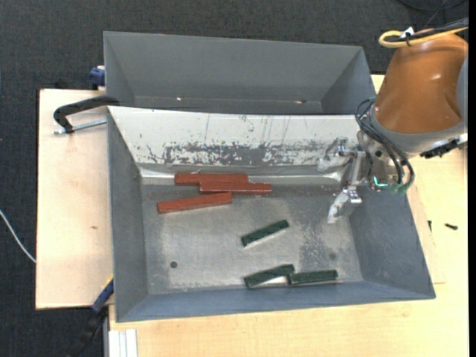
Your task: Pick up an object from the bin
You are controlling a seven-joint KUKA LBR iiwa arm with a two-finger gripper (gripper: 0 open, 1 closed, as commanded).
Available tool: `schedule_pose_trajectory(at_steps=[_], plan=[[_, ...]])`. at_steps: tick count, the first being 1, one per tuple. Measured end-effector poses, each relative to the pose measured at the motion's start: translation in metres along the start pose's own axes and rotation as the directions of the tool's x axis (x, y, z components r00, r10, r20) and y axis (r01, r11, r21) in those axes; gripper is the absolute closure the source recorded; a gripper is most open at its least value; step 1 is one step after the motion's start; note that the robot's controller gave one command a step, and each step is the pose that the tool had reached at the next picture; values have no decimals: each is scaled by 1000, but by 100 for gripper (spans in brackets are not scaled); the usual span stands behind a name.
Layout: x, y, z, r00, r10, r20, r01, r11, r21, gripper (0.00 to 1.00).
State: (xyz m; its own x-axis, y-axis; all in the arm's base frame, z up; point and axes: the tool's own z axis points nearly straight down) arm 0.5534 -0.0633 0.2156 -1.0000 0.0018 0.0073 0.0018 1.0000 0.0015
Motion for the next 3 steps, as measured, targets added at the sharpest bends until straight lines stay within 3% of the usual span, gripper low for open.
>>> schedule_pose_trajectory(at_steps=[1,2,3], plan=[[-2,0,-5,1000,-2,9,2,1000,1,0],[2,23,49,1000,7,14,-7,1000,1,0],[12,77,116,993,-116,8,116,993,1,100]])
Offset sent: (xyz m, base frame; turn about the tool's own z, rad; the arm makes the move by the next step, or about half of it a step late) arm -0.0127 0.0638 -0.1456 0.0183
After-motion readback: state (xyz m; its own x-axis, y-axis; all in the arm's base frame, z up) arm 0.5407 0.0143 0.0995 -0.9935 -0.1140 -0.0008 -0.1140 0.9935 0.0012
